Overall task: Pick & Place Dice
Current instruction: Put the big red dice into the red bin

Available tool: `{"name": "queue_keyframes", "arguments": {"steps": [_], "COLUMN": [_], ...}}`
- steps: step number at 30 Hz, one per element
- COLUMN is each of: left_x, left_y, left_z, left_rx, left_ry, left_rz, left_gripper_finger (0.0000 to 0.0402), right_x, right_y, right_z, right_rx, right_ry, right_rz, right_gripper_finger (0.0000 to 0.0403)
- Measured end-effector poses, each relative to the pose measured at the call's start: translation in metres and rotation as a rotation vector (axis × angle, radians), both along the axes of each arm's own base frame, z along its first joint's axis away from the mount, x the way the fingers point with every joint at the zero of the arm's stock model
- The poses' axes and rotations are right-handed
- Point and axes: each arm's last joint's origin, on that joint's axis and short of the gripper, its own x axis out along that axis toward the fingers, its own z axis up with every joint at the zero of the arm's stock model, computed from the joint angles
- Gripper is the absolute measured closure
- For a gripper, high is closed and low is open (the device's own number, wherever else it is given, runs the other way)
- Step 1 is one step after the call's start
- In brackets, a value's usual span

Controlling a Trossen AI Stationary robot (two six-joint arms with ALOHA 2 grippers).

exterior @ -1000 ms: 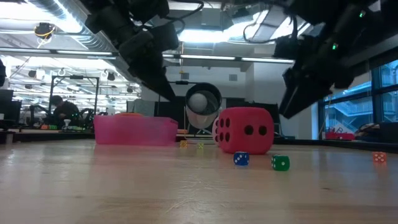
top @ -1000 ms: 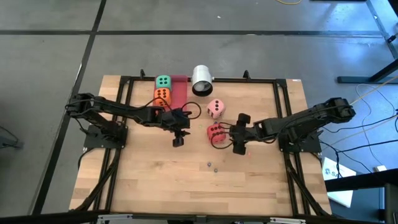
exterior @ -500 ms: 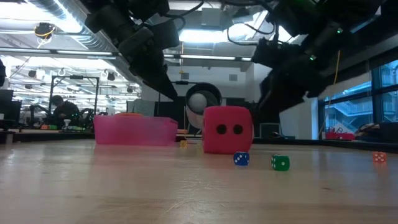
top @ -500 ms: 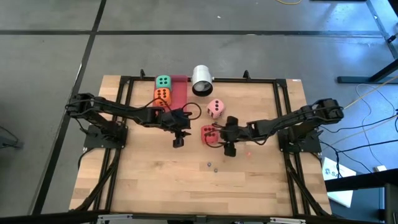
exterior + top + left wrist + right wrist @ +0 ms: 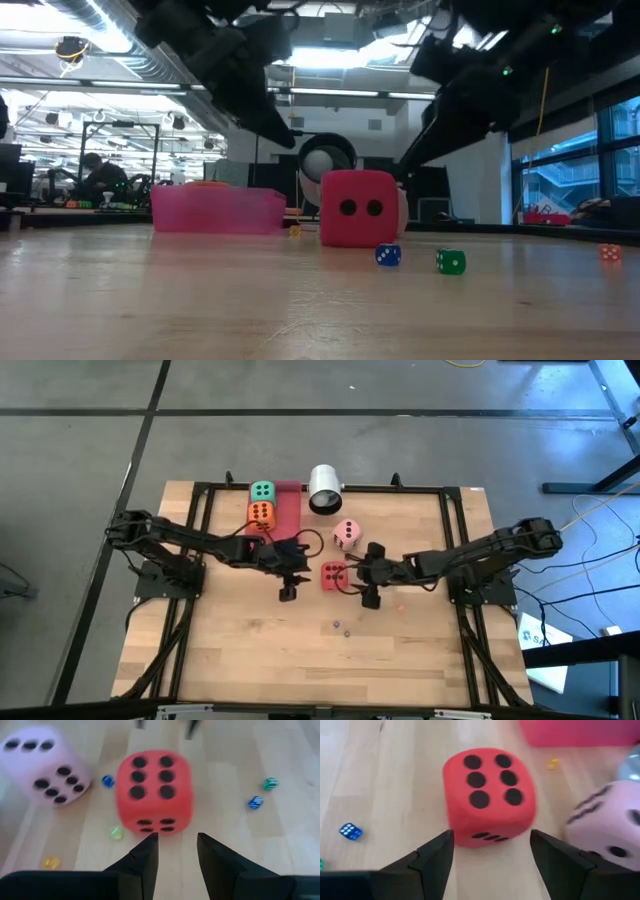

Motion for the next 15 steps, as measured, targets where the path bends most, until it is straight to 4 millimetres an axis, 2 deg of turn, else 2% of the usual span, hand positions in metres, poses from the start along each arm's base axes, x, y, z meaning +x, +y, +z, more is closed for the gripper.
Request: {"name": "queue_keyframes", "arguments": {"steps": [4, 7, 12, 15], "left_x": [0.002, 0.004, 0.022, 0.038], "left_y": [-0.008, -0.011, -0.016, -0.022], "left_z": [0.004, 0.006, 0.009, 0.006], "left_rx": [0.089, 0.093, 0.024, 0.064], "left_ry": [-0.043, -0.049, -0.043, 0.024], "left_rz": [0.0, 0.019, 0.012, -0.023], "left_gripper_finger": [0.0273, 0.0263, 0.0217, 0.0185], "right_x": [-0.009, -0.015, -0.022, -0.026], "right_y": [0.003, 0.004, 0.005, 0.007], "right_z": [0.009, 0.009, 0.002, -0.004], "right_rx": [-0.046, -0.063, -0.075, -0.069], "right_ry": [-0.02, -0.017, -0.015, -0.014], "right_rz": [-0.055, -0.102, -0.162, -0.199], "right_gripper_finger": [0.0142, 0.0142, 0.0142, 0.0142]}}
